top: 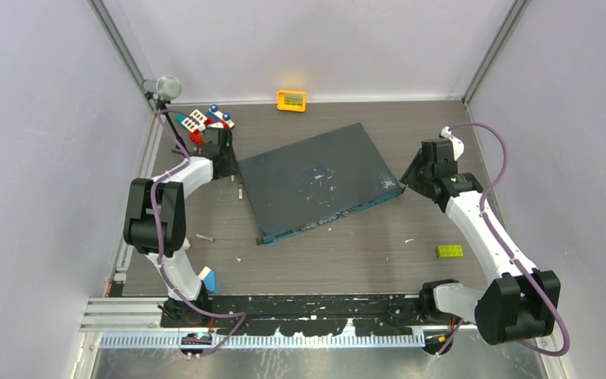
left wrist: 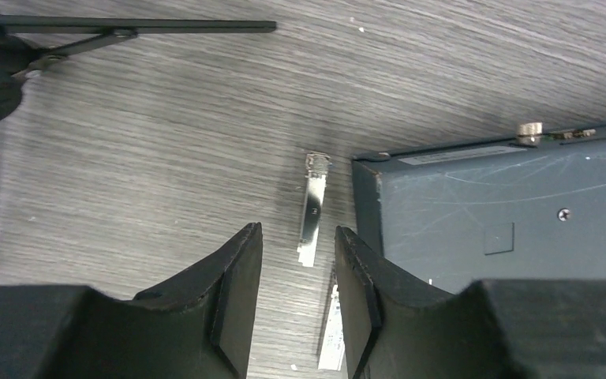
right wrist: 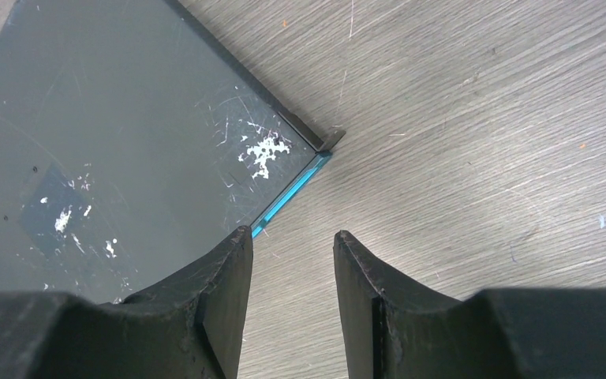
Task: Insert the plug into the switch port
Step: Move the switch port to the center of the board, then pick up the plug from the center of the board.
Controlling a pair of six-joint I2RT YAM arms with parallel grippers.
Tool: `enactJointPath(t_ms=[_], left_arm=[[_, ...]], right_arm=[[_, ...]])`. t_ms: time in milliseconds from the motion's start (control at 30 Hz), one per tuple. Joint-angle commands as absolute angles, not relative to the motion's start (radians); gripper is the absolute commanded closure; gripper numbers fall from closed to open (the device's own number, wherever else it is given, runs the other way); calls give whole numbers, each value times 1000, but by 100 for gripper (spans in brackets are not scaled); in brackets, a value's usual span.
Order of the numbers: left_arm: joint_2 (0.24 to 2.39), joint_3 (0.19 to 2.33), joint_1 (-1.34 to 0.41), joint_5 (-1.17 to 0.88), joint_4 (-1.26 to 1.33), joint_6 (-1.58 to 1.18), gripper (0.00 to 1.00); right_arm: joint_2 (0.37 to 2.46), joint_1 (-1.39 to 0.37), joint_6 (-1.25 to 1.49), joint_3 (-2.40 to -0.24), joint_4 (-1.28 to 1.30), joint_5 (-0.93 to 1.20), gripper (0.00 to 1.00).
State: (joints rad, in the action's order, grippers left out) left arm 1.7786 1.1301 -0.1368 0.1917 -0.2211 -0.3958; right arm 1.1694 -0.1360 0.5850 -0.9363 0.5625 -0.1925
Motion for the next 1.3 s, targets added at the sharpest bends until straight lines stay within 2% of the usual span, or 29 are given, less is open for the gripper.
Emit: enactJointPath(t_ms=[0, 400, 567, 867, 1033, 1167, 1267], left_arm=[[1792, 1119, -137, 135, -132, -397, 58], [1885, 1242, -133, 170, -296, -416, 59], [1914, 1281, -134, 169, -336, -416, 76], [1887, 1272, -133, 216, -350, -405, 87], [1817, 1241, -135, 213, -348, -413, 95], [1654, 1175, -157, 169, -353, -426, 98], [1503, 1105, -241, 165, -379, -420, 100]], right_arm=[[1155, -140, 573, -939, 555, -181, 53], [1151, -140, 572, -945, 554, -162, 53], [1148, -141, 569, -942, 555, -160, 53], [1132, -141, 567, -949, 563, -157, 53], [1117, -141, 565, -953, 571, -151, 53], [1094, -140, 510, -967, 579, -153, 53], [1067, -140, 481, -993, 588, -141, 53]])
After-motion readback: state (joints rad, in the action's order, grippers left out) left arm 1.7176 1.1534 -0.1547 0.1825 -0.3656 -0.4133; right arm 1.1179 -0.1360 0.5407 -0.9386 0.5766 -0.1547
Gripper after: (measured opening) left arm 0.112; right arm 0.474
